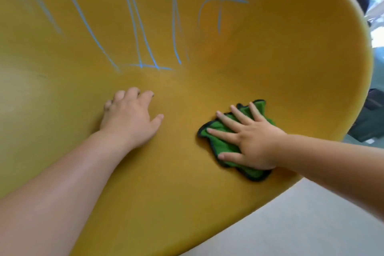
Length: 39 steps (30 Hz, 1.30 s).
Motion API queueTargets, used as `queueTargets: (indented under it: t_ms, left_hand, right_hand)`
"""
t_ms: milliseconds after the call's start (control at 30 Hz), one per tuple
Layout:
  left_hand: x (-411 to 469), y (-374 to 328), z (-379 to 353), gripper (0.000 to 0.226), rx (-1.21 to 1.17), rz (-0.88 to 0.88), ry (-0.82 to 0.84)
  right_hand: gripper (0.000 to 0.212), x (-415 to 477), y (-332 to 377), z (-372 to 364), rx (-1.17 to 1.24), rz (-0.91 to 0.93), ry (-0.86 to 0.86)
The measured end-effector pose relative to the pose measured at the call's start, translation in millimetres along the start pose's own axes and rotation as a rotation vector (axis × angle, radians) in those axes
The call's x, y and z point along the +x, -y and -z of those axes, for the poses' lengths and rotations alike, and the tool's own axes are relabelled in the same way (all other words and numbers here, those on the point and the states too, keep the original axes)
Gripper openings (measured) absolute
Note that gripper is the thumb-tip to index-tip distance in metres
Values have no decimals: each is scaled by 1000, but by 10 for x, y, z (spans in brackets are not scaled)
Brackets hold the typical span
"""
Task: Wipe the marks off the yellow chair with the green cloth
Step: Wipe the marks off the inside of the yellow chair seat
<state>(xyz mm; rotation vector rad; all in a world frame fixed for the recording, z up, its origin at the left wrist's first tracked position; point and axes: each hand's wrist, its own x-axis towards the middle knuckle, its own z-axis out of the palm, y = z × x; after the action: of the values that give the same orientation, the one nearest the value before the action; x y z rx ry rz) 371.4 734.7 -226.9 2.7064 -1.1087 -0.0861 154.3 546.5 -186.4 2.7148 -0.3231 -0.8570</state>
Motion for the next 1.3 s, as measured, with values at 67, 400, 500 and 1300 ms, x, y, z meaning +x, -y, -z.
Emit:
queueTargets:
  t_ms: [67, 400, 500, 1300]
  left_hand:
    - [152, -118, -122, 74, 53, -72, 40]
    - [470, -227, -503, 84, 56, -188, -27]
    - [484, -246, -493, 84, 45, -189, -32]
    - [478, -235, -484, 78, -82, -166, -113]
  right_hand:
    - [78, 84, -600, 58, -148, -210, -69]
    - [78, 1010, -1968, 1033, -484, -714, -628]
    - [89, 1447, -1665, 1137, -298, -655, -633]
    - [76, 1894, -676, 798, 59, -314, -507]
